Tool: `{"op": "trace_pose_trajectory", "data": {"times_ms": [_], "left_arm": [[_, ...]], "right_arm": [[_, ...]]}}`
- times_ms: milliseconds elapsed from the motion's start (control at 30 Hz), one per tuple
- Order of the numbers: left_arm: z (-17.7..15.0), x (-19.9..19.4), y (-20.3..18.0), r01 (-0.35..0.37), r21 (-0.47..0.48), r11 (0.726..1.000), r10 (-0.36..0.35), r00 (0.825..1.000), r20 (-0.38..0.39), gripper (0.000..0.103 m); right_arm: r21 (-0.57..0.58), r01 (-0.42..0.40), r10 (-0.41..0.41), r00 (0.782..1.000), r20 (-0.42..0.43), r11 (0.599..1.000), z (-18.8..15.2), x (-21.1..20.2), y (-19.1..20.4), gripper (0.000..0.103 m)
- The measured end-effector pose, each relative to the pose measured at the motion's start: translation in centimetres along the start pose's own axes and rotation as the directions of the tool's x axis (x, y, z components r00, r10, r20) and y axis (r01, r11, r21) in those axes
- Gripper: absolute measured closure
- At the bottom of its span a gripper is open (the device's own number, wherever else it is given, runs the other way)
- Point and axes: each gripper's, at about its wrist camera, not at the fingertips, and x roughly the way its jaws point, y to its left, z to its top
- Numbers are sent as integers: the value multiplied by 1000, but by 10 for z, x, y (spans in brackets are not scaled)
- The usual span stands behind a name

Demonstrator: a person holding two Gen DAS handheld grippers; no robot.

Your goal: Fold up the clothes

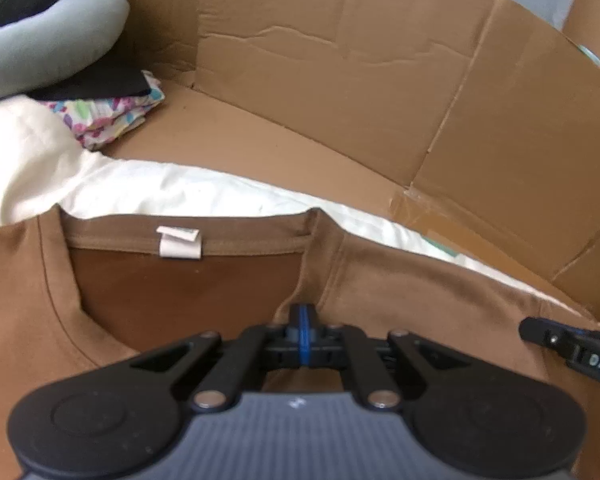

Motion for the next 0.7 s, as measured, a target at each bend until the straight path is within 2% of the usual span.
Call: {"op": "trace_pose_trajectory", "data": {"times_ms": [100, 233, 267, 400, 567, 700], "left_arm": [[3, 1, 3, 7, -8, 1000, -7, 1000, -3, 100], [7, -8, 10, 30, -64, 998, -30, 1000, 1, 97], [8, -12, 10, 34, -62, 998, -34, 999, 4, 94], [11, -30, 5, 52, -12, 999, -52, 999, 11, 90], [13, -45, 4, 62, 11, 998, -62, 998, 13, 89], [7, -54, 6, 72, 27, 997, -72, 997, 6, 88]], "right_arm": [[25, 11, -11, 1000, -13, 1000, 6, 7, -4, 81], [35, 41, -40, 999, -27, 999, 15, 14, -7, 86], [39, 41, -40, 999, -37, 998, 18, 16, -8, 86], [88, 21, -18, 999, -40, 996, 23, 11, -14, 87], [108, -10, 13, 1000, -23, 994, 23, -12, -16, 83], [104, -27, 27, 1000, -3, 994, 14, -46, -19, 82]]}}
